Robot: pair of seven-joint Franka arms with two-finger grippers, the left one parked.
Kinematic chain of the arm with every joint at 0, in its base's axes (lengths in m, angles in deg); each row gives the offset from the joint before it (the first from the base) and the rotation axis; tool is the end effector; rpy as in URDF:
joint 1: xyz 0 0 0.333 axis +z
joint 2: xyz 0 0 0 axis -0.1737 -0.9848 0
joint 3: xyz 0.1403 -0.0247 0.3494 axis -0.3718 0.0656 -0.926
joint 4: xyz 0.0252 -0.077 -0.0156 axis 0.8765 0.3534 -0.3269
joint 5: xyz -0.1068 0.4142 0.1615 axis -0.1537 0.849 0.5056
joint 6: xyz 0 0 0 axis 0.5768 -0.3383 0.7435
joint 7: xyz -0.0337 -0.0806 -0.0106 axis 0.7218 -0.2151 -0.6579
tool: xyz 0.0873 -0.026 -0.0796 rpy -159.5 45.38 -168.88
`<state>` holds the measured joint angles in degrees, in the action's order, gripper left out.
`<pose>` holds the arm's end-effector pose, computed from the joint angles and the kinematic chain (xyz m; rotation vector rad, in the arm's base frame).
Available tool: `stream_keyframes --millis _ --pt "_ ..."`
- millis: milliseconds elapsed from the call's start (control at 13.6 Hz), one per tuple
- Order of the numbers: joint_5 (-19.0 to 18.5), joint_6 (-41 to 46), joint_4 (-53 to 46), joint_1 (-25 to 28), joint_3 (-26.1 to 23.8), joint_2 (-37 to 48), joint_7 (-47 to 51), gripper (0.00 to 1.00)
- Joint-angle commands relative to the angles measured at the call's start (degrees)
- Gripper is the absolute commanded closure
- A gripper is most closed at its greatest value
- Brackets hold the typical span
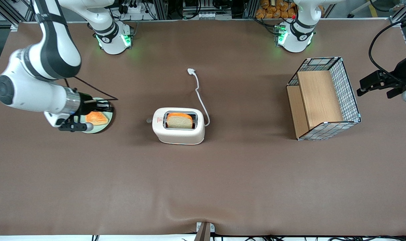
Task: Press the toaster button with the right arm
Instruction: 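Move the right gripper over the plate toward the toaster's lever side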
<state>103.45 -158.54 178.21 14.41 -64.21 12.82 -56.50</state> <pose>0.6318 0.1275 0.4212 -2.7851 0.1254 0.3300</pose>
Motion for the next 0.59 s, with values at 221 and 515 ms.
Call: stream_keyframes --millis 221,515 --pt "7.77 -15.63 8.83 5.33 0.10 0.58 0.46 1.00" --pt "12.86 -18.99 8.84 7.10 0.10 -2.40 -0.25 1.00"
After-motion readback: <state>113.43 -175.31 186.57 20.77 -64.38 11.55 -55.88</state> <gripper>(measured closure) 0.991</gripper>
